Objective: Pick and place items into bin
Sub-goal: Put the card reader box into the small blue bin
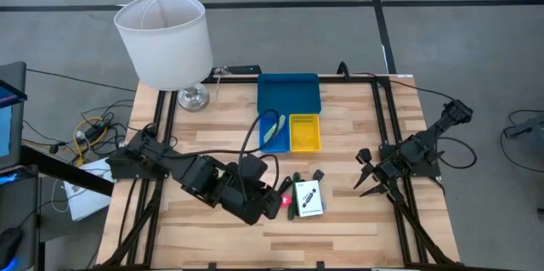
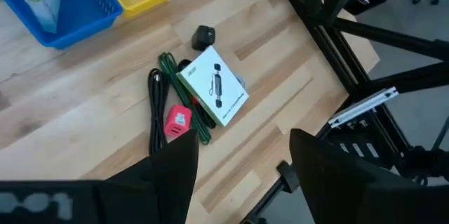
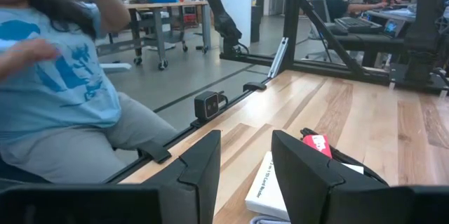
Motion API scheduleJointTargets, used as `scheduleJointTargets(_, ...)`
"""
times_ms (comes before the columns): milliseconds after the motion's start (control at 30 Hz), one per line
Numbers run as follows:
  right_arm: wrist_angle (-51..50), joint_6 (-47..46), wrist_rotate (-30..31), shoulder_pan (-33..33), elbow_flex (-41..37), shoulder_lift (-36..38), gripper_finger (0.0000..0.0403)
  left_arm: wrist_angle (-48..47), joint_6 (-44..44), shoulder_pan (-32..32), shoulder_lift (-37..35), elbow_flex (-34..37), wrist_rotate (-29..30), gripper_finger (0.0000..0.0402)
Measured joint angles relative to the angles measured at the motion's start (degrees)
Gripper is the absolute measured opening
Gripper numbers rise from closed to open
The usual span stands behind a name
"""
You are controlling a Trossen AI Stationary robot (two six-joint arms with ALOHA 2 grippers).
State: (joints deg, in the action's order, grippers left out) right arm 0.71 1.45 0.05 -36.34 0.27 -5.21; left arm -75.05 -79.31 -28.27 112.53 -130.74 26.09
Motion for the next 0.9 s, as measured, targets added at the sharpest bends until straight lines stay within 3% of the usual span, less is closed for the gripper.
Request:
scheduleJointTargets(133, 0.0, 0.0, 0.0, 0.0, 0.0, 0.0, 0.0124, -0.2, 2.0, 1.5, 0.1, 0.0, 1.1, 0.0212)
scheduleJointTargets(333, 0.0, 0.0, 0.0, 0.0, 0.0, 0.0, 0.0124, -2.5, 28.1, 5.5, 0.1, 0.1, 2.5, 0.0212)
scheduleJointTargets(433, 0.0, 0.0, 0.0, 0.0, 0.0, 0.0, 0.0124, -5.5, 32.4, 5.1, 0.2, 1.6, 2.2, 0.0212)
scheduleJointTargets(567, 0.0, 0.0, 0.0, 0.0, 0.0, 0.0, 0.0124, -6.1, 39.6, 1.4, 0.1, 1.6, 2.9, 0.0212)
scheduleJointTargets(767, 0.0, 0.0, 0.0, 0.0, 0.0, 0.0, 0.0124, 1.1, 55.4, -7.9, -0.2, 1.6, 1.6, 0.0212)
scheduleJointTargets(900, 0.0, 0.0, 0.0, 0.0, 0.0, 0.0, 0.0124, 6.8, 65.6, -11.2, -0.4, 1.6, -5.7, 0.0212)
